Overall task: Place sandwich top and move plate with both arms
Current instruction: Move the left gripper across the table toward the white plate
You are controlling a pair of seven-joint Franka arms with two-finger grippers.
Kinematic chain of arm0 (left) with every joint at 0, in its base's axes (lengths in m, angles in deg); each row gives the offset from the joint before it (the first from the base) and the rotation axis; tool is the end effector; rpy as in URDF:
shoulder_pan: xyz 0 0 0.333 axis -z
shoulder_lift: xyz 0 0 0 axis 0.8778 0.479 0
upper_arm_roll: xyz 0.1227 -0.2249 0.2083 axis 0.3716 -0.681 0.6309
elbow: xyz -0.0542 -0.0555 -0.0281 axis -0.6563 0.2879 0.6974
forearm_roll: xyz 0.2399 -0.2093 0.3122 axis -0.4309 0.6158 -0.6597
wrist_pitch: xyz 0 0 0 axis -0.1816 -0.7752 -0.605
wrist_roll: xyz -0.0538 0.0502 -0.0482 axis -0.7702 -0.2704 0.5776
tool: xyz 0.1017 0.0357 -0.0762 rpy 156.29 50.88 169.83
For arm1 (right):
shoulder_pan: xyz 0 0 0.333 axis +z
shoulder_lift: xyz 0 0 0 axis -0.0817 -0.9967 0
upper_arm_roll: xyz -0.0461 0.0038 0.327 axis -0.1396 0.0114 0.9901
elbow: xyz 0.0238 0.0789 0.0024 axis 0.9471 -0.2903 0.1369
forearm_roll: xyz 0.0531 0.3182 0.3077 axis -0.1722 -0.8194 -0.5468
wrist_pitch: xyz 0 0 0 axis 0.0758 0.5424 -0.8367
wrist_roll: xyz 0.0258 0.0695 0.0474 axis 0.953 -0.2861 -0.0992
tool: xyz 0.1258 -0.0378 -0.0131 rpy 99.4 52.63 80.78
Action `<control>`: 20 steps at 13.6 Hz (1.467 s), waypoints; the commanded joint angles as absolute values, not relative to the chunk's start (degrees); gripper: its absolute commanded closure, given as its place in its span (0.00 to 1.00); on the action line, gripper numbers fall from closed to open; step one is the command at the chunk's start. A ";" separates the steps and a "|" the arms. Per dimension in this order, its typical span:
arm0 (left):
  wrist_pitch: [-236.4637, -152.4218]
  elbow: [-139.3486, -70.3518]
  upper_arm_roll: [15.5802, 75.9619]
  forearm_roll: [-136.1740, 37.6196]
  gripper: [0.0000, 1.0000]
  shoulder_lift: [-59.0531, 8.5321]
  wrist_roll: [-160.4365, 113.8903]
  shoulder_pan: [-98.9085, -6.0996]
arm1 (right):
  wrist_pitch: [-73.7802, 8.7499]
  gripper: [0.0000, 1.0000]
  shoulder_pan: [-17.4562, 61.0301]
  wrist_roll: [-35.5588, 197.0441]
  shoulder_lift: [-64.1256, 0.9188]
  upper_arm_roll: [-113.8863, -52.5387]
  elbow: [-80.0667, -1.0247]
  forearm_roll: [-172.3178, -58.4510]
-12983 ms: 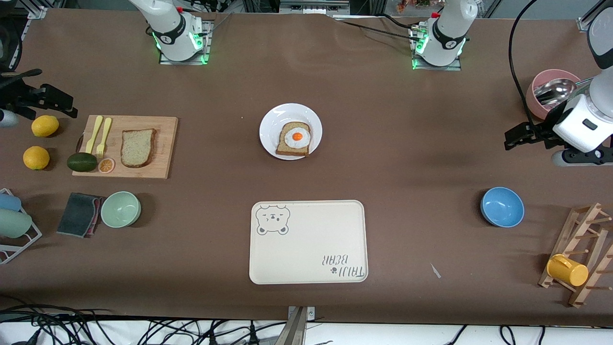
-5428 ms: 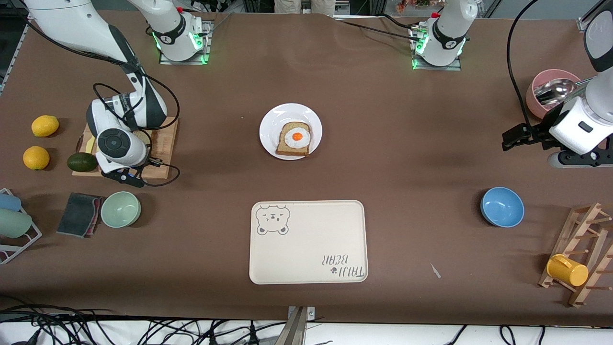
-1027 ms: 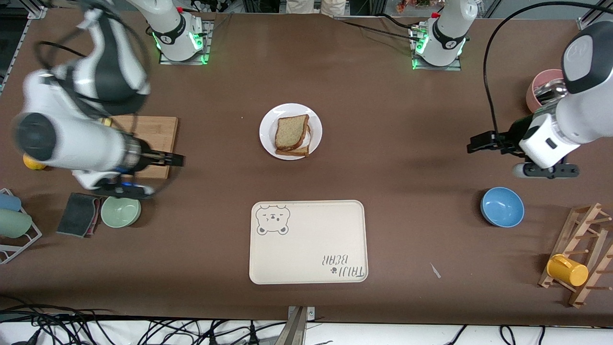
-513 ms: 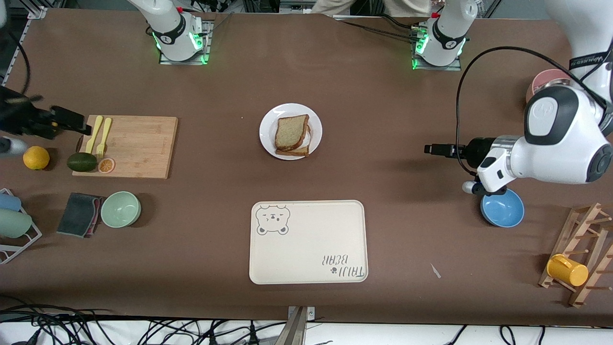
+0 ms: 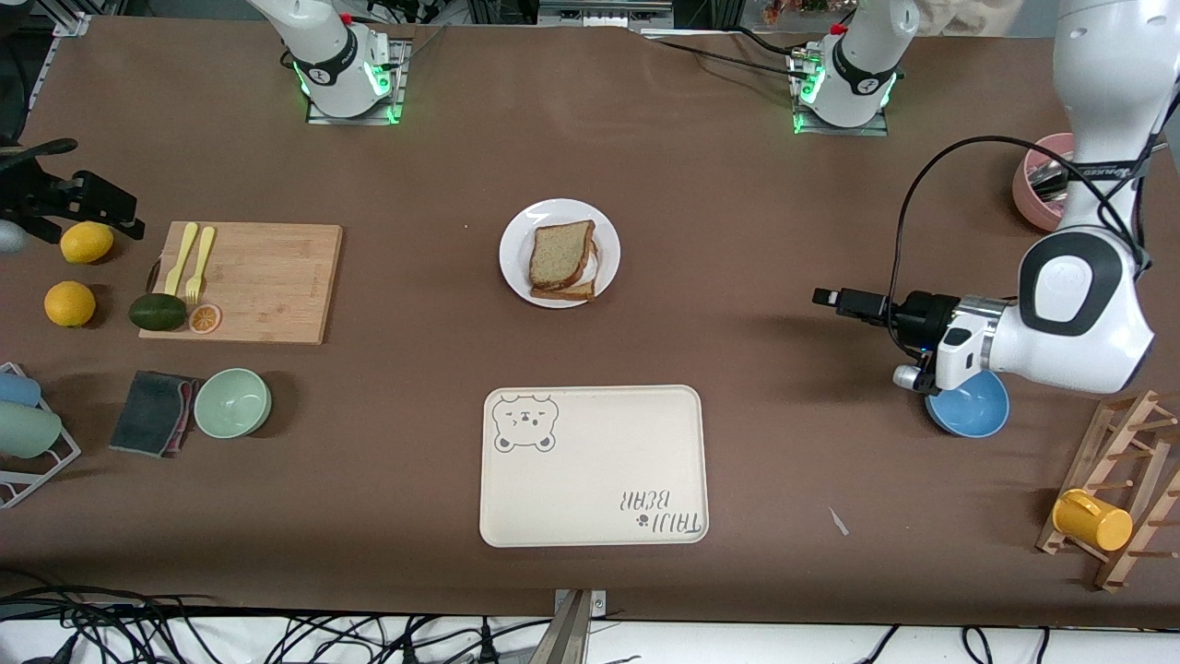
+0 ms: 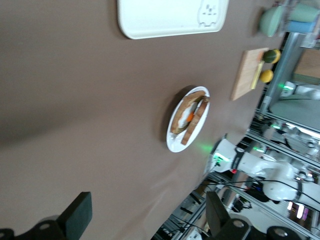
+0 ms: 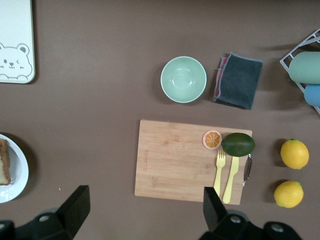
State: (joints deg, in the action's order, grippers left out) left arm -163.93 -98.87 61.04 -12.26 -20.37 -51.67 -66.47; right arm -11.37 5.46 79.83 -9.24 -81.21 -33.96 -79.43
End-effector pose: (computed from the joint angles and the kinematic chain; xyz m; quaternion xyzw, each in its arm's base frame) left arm 0.6641 -0.0710 0.2779 0.8704 -0.0488 -0.2091 0.4430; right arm 0.6208 -0.0265 0.5874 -0.9996 -0.0280 -0.0079 0.0074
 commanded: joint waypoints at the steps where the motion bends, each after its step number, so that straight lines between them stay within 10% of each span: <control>1: -163.59 -98.83 61.02 -7.22 0.00 -17.84 -57.57 -66.48 | -14.63 0.00 3.98 79.89 -7.61 -81.63 -36.45 -83.02; 20: -175.01 -103.75 61.02 6.51 0.00 -16.17 -60.66 -62.25 | -11.99 0.00 4.25 80.33 -7.52 -82.25 -35.57 -79.68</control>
State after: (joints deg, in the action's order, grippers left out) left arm -174.50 -103.23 60.88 4.67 -15.16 -60.39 -61.46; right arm -12.43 4.56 79.86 -8.84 -82.67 -34.80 -80.15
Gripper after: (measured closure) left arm 0.000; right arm 0.000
